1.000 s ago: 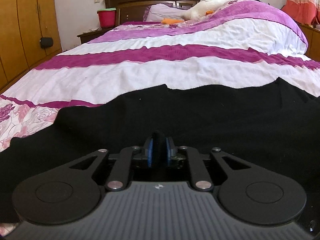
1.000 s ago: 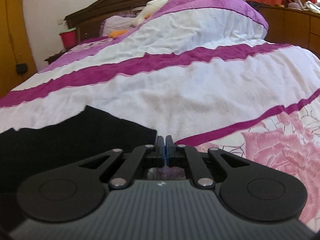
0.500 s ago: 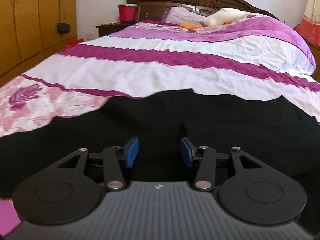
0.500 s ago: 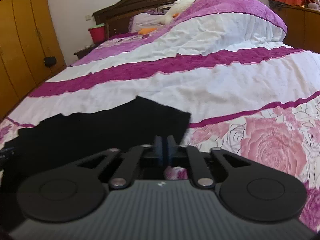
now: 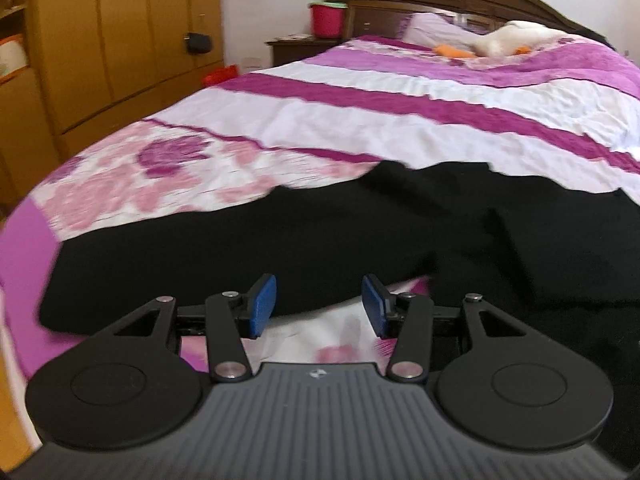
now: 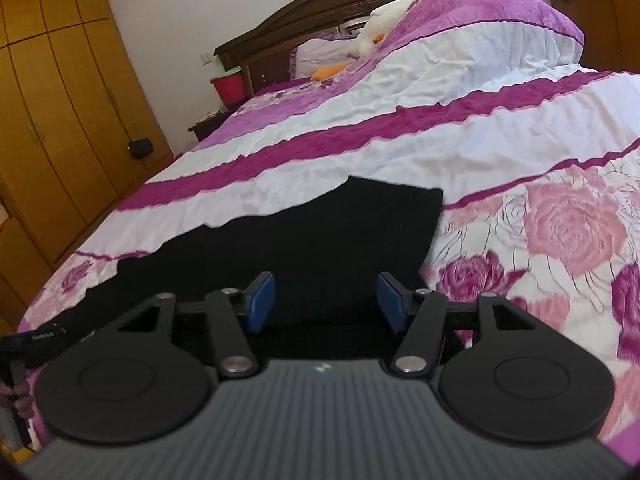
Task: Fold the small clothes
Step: 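Grasp the other sleeve cuff with the left tool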
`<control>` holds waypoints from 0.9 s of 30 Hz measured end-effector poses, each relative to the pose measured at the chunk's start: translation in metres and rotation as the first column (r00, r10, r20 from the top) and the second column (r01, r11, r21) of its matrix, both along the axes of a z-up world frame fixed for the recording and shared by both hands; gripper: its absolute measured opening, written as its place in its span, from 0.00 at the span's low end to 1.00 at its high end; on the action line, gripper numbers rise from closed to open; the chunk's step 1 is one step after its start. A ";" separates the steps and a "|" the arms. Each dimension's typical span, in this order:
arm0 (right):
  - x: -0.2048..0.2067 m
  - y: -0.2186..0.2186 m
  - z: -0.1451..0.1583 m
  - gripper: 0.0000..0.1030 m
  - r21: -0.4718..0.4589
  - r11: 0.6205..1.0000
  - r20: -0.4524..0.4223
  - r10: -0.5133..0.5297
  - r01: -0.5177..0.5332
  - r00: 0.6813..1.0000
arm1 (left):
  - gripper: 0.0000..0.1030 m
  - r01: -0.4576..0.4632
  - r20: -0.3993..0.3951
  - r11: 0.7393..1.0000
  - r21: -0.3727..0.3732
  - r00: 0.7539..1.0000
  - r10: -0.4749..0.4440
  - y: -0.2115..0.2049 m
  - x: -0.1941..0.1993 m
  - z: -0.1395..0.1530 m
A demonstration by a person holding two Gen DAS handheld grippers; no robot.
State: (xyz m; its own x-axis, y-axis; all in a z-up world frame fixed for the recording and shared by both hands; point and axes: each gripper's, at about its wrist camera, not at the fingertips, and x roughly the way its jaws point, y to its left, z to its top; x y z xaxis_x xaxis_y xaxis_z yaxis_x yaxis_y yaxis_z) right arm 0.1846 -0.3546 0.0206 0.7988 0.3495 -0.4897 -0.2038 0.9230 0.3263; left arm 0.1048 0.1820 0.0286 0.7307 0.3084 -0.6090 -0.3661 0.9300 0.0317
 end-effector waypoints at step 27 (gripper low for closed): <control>-0.049 0.038 -0.040 0.64 -0.077 0.995 -0.144 -0.076 0.065 0.987 | 0.70 -0.472 0.058 0.774 -0.422 0.838 0.542 0.126 -0.066 -0.030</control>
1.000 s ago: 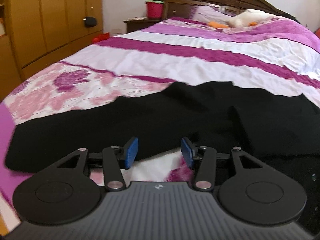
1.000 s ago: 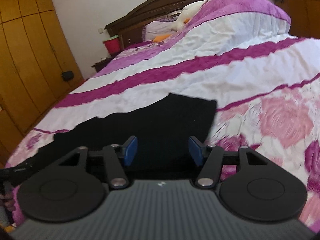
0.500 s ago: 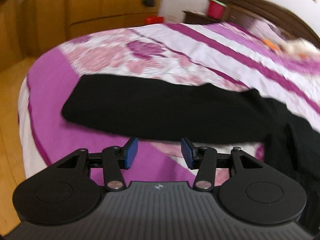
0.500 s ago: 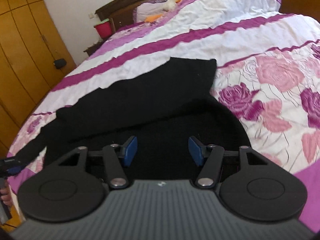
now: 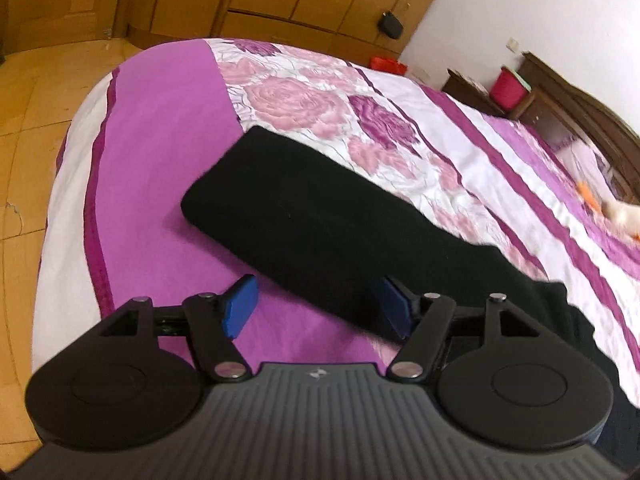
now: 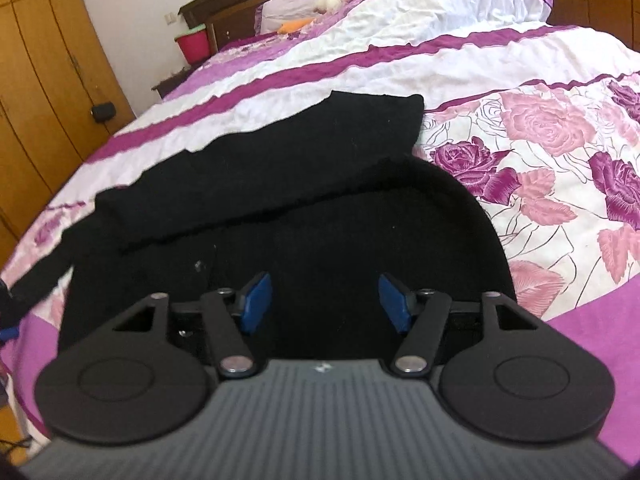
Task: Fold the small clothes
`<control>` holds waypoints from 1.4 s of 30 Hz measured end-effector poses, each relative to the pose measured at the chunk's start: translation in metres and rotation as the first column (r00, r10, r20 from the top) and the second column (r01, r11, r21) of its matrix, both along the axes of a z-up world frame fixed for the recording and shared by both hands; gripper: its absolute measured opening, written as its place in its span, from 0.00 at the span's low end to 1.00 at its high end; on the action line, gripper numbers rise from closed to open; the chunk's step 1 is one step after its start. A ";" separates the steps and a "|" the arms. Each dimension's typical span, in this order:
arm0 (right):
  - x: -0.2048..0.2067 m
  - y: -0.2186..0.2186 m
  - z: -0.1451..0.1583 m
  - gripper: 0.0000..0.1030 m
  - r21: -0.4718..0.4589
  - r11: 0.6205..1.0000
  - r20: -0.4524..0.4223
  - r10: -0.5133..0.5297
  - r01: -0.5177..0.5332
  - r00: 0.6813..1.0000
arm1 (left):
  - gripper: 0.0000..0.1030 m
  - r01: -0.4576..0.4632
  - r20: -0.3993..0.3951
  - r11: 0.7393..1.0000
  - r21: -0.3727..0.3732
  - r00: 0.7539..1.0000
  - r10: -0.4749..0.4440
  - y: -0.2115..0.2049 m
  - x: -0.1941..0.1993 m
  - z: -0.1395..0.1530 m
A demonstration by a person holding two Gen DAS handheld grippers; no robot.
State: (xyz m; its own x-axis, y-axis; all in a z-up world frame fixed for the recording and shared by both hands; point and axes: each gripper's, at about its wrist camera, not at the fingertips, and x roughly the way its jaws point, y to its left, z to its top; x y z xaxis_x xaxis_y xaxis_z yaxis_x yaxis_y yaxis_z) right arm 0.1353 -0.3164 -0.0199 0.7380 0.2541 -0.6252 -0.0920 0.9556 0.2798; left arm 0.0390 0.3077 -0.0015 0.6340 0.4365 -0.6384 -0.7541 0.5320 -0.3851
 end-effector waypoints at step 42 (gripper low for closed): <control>-0.007 0.012 0.001 0.64 0.071 0.994 0.032 0.084 -0.086 0.996 | 0.10 0.192 0.241 0.942 0.275 0.935 -0.260 0.012 0.026 0.087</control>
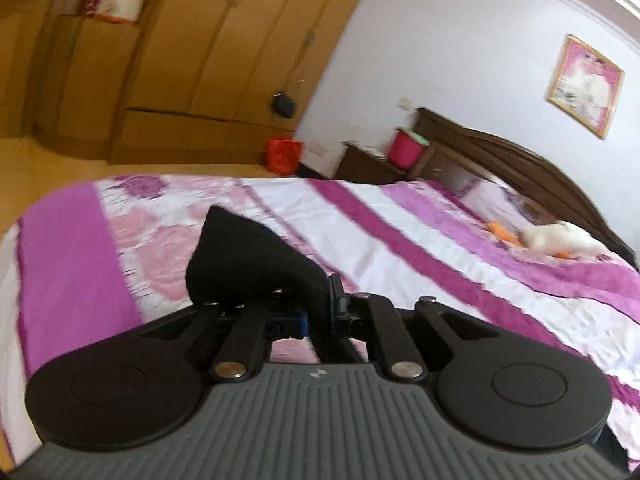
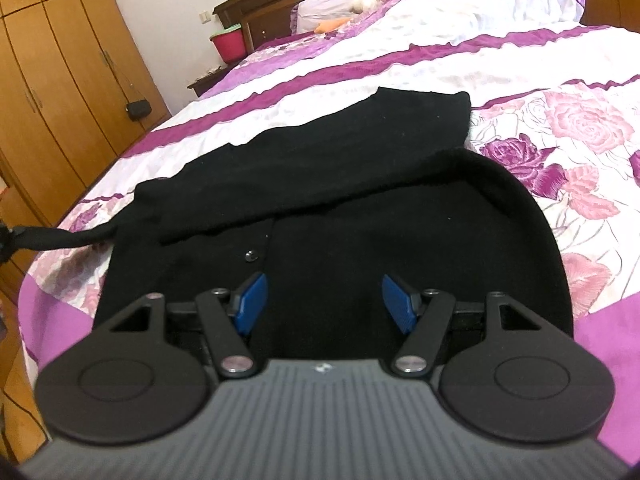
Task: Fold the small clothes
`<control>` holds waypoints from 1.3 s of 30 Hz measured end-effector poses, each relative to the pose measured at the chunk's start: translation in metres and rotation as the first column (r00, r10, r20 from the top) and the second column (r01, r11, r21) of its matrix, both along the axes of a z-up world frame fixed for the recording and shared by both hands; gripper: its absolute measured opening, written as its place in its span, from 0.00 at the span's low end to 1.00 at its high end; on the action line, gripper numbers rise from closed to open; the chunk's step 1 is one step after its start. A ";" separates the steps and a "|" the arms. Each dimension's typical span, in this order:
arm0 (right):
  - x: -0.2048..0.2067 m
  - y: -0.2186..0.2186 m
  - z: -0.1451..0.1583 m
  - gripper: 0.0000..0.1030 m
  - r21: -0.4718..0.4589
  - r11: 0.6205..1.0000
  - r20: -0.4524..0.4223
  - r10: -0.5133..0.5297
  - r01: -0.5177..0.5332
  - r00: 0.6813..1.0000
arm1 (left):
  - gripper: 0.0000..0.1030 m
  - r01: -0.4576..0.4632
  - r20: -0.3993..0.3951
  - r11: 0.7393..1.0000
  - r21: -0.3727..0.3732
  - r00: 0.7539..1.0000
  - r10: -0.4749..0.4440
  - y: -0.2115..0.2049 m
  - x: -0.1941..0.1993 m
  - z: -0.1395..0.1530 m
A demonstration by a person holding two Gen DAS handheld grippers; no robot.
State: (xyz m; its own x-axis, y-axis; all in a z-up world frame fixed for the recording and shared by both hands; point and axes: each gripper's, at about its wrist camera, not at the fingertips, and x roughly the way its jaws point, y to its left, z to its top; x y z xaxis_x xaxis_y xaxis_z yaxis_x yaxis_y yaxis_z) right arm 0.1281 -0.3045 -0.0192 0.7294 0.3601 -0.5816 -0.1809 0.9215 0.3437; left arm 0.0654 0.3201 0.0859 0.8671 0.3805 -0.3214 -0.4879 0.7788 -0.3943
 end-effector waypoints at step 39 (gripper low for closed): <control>-0.004 -0.064 -0.018 0.64 0.057 0.990 0.004 -0.128 0.127 0.992 | 0.11 0.680 -0.186 0.732 -0.032 0.716 -0.673 -0.346 0.151 -0.057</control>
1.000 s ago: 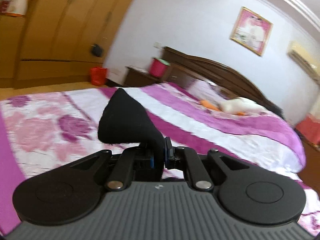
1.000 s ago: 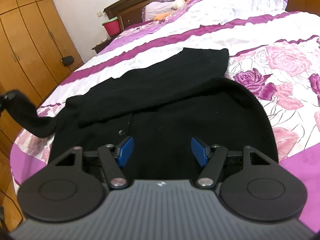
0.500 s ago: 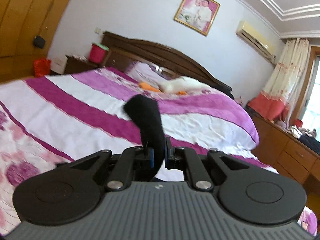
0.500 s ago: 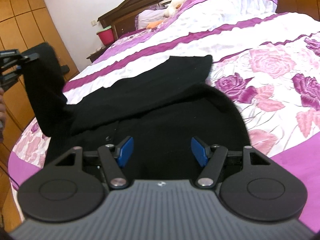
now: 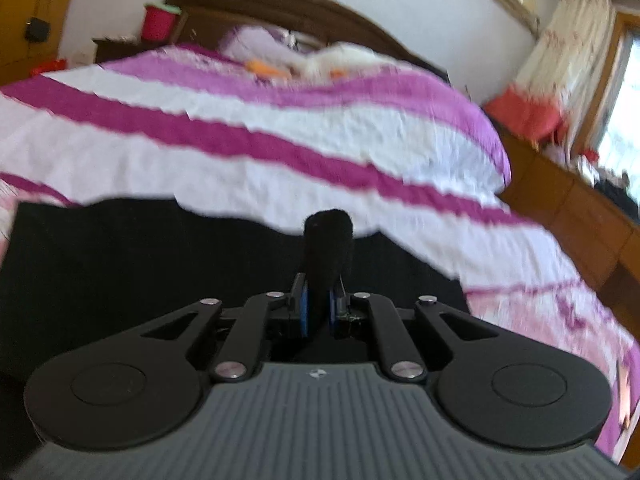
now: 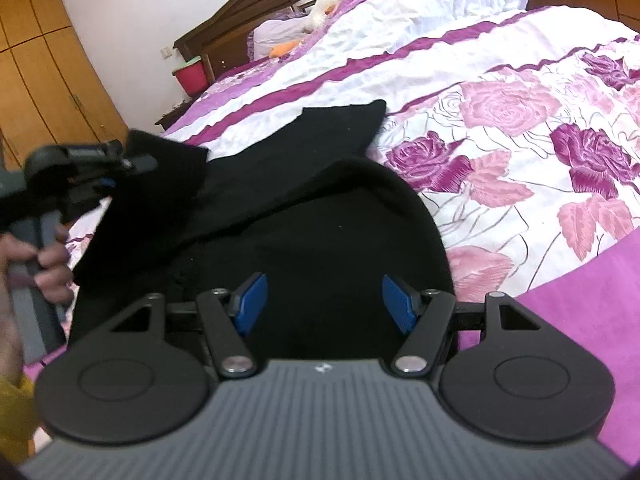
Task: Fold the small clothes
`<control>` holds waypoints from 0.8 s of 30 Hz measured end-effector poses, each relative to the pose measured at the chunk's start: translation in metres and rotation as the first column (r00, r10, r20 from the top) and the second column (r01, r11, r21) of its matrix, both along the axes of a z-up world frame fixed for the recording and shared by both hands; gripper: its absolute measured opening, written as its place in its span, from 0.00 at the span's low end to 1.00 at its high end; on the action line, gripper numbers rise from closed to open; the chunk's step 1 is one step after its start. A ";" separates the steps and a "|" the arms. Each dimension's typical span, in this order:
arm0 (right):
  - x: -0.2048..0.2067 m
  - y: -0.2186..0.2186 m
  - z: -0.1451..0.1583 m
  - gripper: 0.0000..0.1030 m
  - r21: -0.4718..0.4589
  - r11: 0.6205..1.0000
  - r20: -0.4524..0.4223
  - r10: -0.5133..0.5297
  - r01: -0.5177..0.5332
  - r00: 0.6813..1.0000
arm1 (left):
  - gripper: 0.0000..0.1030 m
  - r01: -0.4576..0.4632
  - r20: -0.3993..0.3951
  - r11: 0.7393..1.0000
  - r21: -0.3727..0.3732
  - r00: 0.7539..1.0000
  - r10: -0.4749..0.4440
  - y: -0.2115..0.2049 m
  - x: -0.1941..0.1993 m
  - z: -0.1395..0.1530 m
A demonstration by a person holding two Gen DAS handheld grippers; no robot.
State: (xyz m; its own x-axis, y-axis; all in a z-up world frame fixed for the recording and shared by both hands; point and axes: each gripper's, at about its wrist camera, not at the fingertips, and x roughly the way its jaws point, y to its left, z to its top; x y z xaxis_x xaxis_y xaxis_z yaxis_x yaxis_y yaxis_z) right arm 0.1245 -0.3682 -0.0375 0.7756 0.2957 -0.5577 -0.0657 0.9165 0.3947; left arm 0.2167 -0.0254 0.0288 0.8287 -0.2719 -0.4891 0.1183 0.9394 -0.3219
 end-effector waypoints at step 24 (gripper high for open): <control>0.015 0.023 0.013 0.65 -0.040 0.998 0.012 0.044 -0.043 0.999 | 0.71 -0.040 -0.050 0.978 0.206 0.997 0.052 0.061 -0.096 -0.008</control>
